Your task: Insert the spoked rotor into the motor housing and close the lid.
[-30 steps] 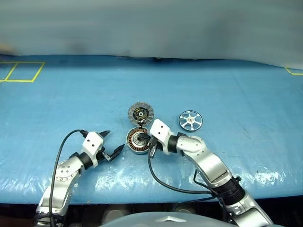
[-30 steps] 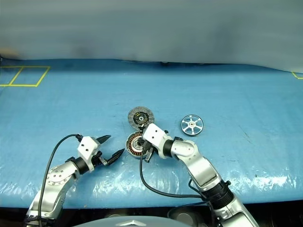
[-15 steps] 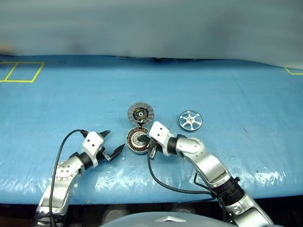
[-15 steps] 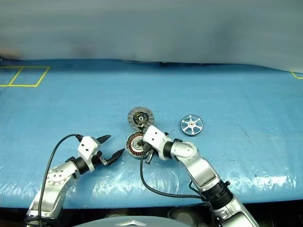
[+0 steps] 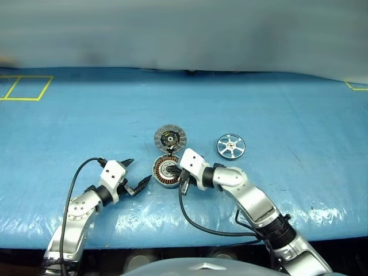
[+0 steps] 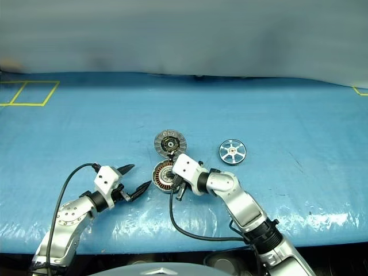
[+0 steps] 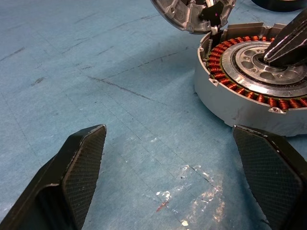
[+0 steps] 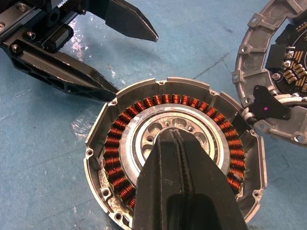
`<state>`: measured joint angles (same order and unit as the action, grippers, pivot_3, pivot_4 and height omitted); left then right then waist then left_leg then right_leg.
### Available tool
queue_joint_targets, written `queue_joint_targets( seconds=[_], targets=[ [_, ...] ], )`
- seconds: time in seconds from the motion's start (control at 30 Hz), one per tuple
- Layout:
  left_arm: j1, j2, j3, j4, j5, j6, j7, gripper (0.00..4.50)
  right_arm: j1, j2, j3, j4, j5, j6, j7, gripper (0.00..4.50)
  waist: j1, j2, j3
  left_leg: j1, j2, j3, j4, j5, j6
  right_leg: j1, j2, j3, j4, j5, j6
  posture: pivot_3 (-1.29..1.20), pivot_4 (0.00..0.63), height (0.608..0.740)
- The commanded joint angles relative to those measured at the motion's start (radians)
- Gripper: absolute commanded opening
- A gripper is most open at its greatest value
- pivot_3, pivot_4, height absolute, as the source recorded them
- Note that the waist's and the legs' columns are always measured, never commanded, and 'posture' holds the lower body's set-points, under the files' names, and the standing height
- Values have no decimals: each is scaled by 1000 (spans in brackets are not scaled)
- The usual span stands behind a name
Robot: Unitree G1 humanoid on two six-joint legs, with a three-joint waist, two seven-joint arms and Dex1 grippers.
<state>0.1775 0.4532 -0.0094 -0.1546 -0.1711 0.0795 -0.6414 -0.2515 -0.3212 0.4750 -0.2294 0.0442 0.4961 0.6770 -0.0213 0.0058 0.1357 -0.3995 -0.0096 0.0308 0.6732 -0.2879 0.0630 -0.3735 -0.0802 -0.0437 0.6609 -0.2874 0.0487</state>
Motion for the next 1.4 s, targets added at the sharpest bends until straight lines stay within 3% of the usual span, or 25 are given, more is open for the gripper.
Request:
queue_joint_targets(
  seconds=[0.03, 0.77, 1.2, 1.23, 1.4],
  targets=[
    [2, -2, 4, -11, -4, -9, 2, 4500, -12, 8, 4, -31, 7, 0, 10, 22, 0, 0, 0, 0, 0, 0, 0, 0, 0, 0, 0, 0, 0, 0, 0, 0, 150, 740],
    [-27, 90, 18, -171, -141, 63, -139, 4500, 14, 38, -120, -105, 73, 8, -48, 22, 1, 0, 0, 0, 0, 0, 0, 0, 0, 0, 0, 0, 0, 0, 0, 0, 150, 740],
    [-89, 89, -36, -111, -143, 75, -209, 231, 69, 11, -103, -111, 57, 12, -70, 0, 2, 0, 0, 0, 0, 0, 0, 0, 0, 0, 1, 0, 0, 0, 0, 0, 150, 740],
    [-88, 89, -37, -108, -141, 74, -206, 51, 70, 14, -98, -111, 57, 11, -70, 0, 2, 0, 0, 0, 0, 0, 0, 0, 0, 0, 1, 0, 0, 0, 0, 0, 150, 740],
    [-103, 80, -59, -87, -135, 75, -214, 51, 66, 21, -83, -99, 55, 5, -70, 0, 5, 0, 0, 0, 0, 0, 1, 1, 0, 0, 1, 0, 0, 0, 0, 0, 150, 740]
  ],
)
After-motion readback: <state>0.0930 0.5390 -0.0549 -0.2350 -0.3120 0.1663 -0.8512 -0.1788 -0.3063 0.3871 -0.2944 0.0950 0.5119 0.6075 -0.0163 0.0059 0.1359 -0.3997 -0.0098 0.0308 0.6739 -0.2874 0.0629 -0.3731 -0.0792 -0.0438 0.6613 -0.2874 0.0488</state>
